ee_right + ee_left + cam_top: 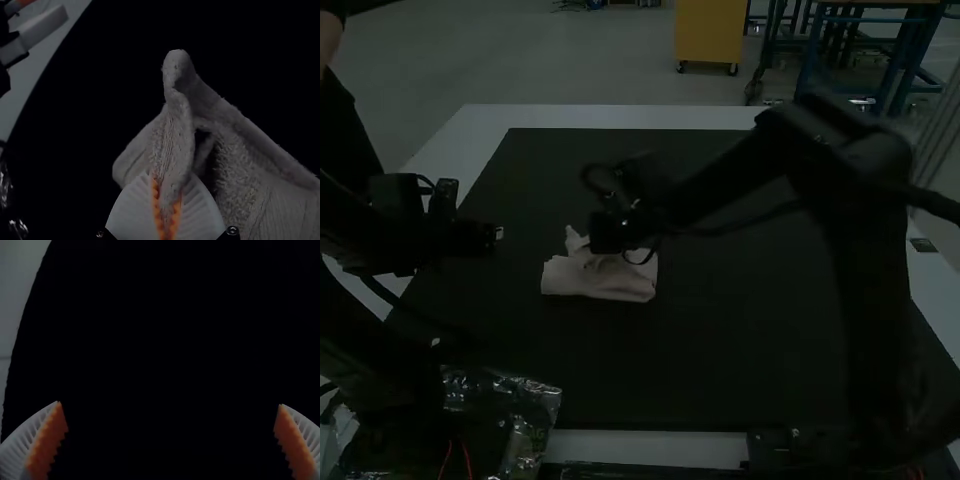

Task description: Fold the towel.

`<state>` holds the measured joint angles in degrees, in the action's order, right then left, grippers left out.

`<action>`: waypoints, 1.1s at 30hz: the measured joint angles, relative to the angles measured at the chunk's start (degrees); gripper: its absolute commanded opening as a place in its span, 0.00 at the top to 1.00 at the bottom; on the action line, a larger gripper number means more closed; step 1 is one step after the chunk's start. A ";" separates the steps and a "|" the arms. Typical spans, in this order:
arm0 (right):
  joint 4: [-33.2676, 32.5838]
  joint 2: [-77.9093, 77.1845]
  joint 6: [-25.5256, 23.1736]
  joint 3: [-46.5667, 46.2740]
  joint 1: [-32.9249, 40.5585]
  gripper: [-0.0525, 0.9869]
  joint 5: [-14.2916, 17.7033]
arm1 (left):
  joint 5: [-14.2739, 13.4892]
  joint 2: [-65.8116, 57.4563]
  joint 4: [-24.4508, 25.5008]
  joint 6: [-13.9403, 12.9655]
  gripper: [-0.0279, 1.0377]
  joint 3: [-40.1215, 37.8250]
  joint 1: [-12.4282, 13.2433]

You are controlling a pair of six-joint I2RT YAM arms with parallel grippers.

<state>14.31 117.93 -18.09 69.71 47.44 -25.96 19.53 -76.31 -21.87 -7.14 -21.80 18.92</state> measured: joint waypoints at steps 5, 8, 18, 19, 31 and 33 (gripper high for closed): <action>0.00 2.19 -0.37 2.23 1.09 0.92 0.00 | 0.00 0.00 -0.68 0.00 0.06 0.61 0.00; -0.15 3.56 -0.72 3.69 1.46 0.66 -0.02 | 0.00 0.00 -0.70 -0.02 0.06 1.40 0.26; -8.59 4.76 -2.19 12.44 2.29 0.15 -0.83 | -0.02 0.00 -2.10 0.42 0.06 1.49 0.37; -9.68 4.74 -2.12 13.42 2.51 0.15 -0.90 | -0.02 0.00 -2.10 0.50 0.06 1.49 0.37; -12.33 -1.95 1.42 13.46 3.19 0.10 -0.66 | -0.02 0.00 -1.84 1.01 0.06 1.49 0.37; -12.33 -4.39 4.92 12.20 2.99 0.11 1.42 | -0.02 0.00 -1.97 1.01 0.06 1.51 0.35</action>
<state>1.98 113.54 -13.17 81.91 50.43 -24.53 19.51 -76.31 -23.83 -6.13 -20.29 19.27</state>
